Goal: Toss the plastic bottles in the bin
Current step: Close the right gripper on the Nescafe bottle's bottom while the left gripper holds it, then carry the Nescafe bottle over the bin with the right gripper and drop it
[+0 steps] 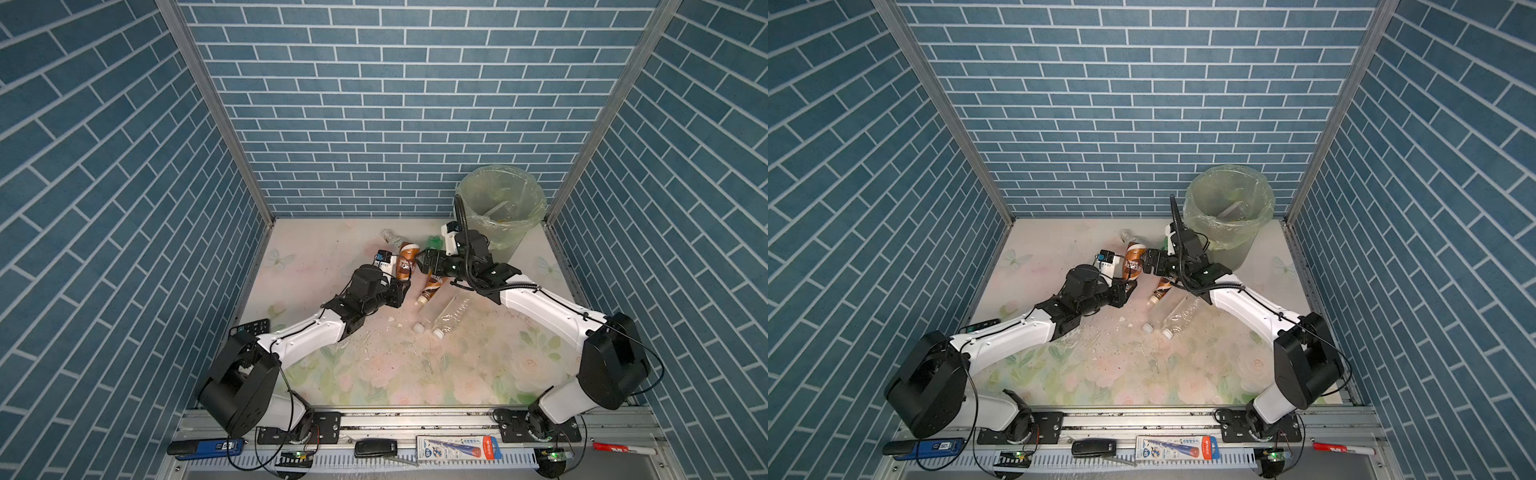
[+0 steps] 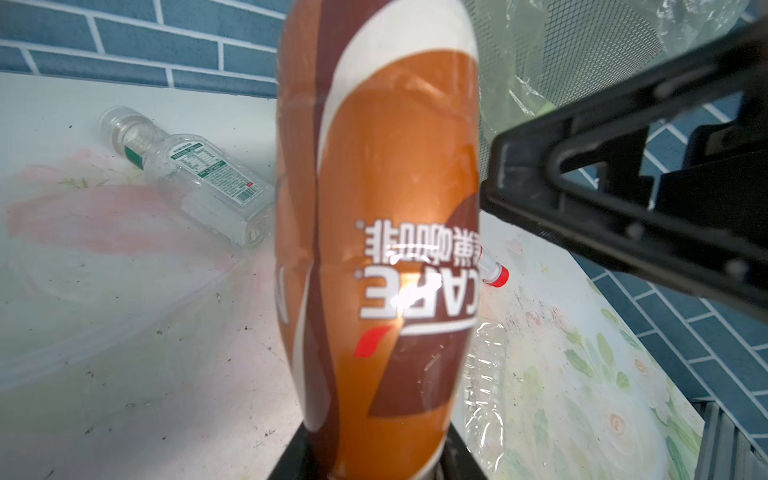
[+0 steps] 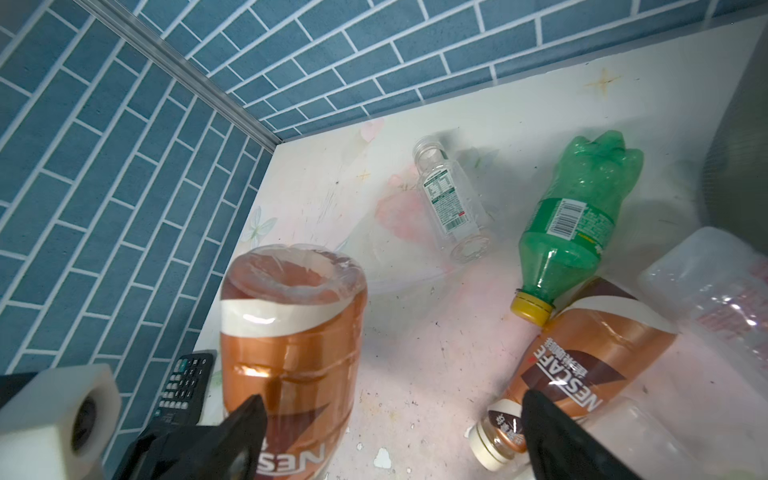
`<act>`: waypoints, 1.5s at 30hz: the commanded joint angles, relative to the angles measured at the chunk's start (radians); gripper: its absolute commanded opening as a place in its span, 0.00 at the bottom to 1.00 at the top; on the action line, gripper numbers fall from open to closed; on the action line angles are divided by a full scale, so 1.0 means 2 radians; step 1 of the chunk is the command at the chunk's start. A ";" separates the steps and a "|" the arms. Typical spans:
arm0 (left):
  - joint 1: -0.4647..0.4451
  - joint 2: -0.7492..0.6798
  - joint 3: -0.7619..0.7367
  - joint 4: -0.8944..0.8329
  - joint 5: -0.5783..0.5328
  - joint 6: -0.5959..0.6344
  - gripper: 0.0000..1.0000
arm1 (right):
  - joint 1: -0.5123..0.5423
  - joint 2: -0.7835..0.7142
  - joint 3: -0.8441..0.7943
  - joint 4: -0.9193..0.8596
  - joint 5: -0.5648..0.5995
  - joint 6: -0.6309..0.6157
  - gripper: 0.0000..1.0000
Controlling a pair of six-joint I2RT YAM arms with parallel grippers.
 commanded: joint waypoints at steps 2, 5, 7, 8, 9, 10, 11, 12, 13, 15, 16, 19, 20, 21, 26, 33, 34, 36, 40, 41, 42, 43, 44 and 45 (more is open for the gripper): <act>0.002 0.009 0.015 0.015 0.017 0.007 0.39 | 0.001 0.024 0.031 0.027 -0.033 0.033 0.91; 0.002 0.010 0.015 0.017 0.019 0.006 0.39 | 0.001 0.039 0.036 0.038 -0.044 0.043 0.89; 0.002 0.008 0.014 0.019 0.019 0.006 0.39 | 0.001 0.050 0.040 0.047 -0.051 0.051 0.88; 0.002 0.008 0.014 0.021 0.020 0.006 0.39 | 0.003 0.054 0.042 0.052 -0.054 0.056 0.87; 0.002 0.008 0.014 0.021 0.020 0.006 0.39 | 0.002 0.059 0.043 0.058 -0.059 0.061 0.87; 0.002 0.008 0.014 0.021 0.020 0.006 0.39 | 0.003 0.064 0.047 0.062 -0.063 0.064 0.87; 0.002 0.007 0.013 0.021 0.020 0.005 0.39 | 0.004 0.069 0.049 0.065 -0.066 0.068 0.87; 0.002 0.007 0.013 0.024 0.021 0.004 0.39 | 0.004 0.074 0.052 0.066 -0.067 0.069 0.86; 0.002 0.006 0.012 0.025 0.021 0.004 0.39 | 0.005 0.078 0.055 0.066 -0.069 0.071 0.86; 0.002 0.004 0.010 0.027 0.021 0.003 0.39 | 0.005 0.083 0.059 0.070 -0.070 0.074 0.84; 0.002 0.003 0.009 0.028 0.020 0.003 0.39 | 0.005 0.085 0.059 0.073 -0.070 0.076 0.83; 0.002 -0.001 0.008 0.024 0.020 0.003 0.39 | 0.005 0.087 0.057 0.080 -0.069 0.082 0.76; 0.002 -0.003 0.006 0.024 0.021 0.002 0.39 | 0.005 0.087 0.057 0.082 -0.069 0.083 0.74; 0.001 -0.005 0.004 0.025 0.021 0.003 0.39 | 0.005 0.088 0.057 0.084 -0.071 0.084 0.70; 0.001 -0.011 -0.003 0.026 0.020 0.001 0.40 | 0.005 0.087 0.055 0.088 -0.072 0.086 0.56; 0.001 -0.019 -0.009 0.015 0.013 -0.003 0.53 | 0.005 0.077 0.059 0.078 -0.066 0.078 0.48; 0.001 -0.022 -0.011 0.014 0.012 -0.003 0.57 | 0.005 0.074 0.061 0.072 -0.062 0.072 0.47; 0.001 -0.029 -0.011 0.008 0.009 -0.003 0.63 | 0.005 0.068 0.066 0.057 -0.052 0.059 0.46; 0.002 -0.047 -0.007 -0.006 0.003 -0.005 0.80 | 0.001 0.053 0.074 0.035 -0.041 0.041 0.45; 0.002 -0.052 -0.005 -0.010 0.002 -0.009 0.84 | -0.001 0.050 0.078 0.027 -0.039 0.037 0.45; 0.002 -0.058 -0.001 -0.013 0.001 -0.011 0.88 | -0.004 0.045 0.083 0.016 -0.035 0.031 0.45; 0.001 -0.064 0.003 -0.017 0.001 -0.014 0.92 | -0.006 0.040 0.090 0.002 -0.031 0.025 0.45; 0.001 -0.068 0.007 -0.020 0.001 -0.016 0.95 | -0.009 0.035 0.097 -0.008 -0.027 0.020 0.45; 0.001 -0.072 0.013 -0.024 0.001 -0.019 0.98 | -0.013 0.028 0.106 -0.022 -0.024 0.012 0.45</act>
